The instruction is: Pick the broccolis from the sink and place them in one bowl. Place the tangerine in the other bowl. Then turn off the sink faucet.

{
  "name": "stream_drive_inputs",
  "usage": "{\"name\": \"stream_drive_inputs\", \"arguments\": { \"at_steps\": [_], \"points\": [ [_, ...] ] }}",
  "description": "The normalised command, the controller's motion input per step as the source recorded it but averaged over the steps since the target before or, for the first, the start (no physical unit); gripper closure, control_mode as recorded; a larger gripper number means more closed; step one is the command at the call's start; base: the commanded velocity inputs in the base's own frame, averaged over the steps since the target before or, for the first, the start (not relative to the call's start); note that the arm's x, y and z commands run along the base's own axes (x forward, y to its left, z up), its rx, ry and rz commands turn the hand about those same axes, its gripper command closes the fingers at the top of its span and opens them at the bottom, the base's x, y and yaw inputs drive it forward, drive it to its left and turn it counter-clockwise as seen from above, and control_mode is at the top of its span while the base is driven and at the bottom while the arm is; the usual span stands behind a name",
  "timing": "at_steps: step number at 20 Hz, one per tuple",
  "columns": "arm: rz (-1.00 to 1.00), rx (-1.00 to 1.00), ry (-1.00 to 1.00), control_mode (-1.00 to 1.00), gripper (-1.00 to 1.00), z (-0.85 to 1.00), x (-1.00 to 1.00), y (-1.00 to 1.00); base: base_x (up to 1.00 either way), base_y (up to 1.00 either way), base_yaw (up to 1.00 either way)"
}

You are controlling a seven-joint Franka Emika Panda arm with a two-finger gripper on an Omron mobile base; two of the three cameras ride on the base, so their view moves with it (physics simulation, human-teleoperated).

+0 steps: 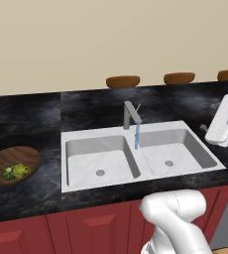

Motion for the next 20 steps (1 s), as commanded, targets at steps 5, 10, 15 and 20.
{"name": "stream_drive_inputs", "arguments": {
  "at_steps": [5,10,15,20],
  "points": [
    [-0.06,0.00,0.26,-1.00,-1.00,-0.10,0.23,0.17,0.00,0.00,0.00],
    [0.00,0.08,0.23,-1.00,-1.00,-0.29,0.56,0.05,0.00,0.00,0.00],
    [0.01,0.19,0.05,-1.00,-1.00,-0.33,0.26,0.00,0.00,0.00,0.00],
    [0.01,0.28,0.00,-1.00,-1.00,-0.16,0.11,0.00,0.00,0.00,0.00]
  ]
}}
